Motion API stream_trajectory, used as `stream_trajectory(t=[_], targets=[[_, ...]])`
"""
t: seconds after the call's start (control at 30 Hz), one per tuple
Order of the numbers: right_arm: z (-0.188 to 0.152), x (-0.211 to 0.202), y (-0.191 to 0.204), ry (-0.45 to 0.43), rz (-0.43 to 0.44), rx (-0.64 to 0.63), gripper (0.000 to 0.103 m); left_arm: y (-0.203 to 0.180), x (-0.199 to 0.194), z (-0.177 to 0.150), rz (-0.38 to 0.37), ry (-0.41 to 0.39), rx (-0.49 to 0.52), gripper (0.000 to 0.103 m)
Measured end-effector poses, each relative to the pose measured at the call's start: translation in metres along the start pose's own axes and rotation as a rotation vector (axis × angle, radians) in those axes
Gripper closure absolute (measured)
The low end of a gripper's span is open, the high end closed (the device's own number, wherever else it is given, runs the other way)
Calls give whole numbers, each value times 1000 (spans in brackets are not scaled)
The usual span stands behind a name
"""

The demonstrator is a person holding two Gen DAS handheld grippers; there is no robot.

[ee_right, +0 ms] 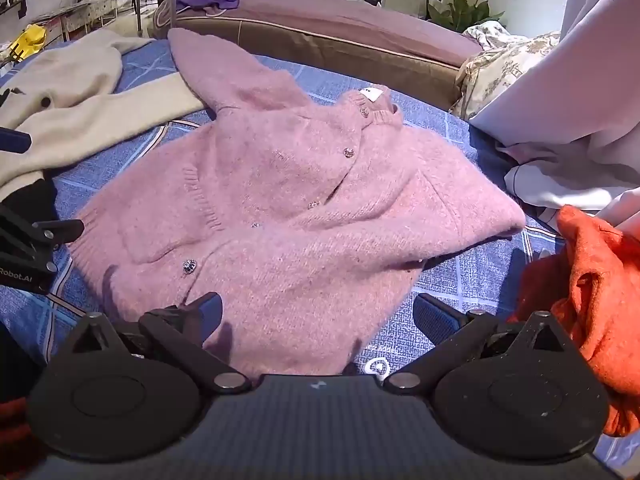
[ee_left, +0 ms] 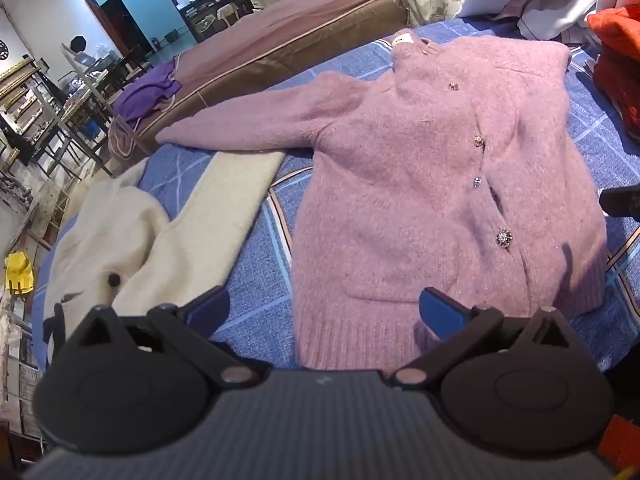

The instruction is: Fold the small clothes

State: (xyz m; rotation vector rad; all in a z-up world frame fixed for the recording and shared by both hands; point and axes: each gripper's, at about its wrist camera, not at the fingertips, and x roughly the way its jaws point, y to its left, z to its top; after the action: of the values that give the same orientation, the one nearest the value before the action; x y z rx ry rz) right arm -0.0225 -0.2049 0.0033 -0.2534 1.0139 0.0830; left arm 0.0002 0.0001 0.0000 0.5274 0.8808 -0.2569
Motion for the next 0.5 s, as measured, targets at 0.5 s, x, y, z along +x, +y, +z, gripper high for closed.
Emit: stream_trajectory(t=[0.5], targets=[[0,-1,-4,-3,-19,5,0,6,-7,1,20,-33,-4,0]])
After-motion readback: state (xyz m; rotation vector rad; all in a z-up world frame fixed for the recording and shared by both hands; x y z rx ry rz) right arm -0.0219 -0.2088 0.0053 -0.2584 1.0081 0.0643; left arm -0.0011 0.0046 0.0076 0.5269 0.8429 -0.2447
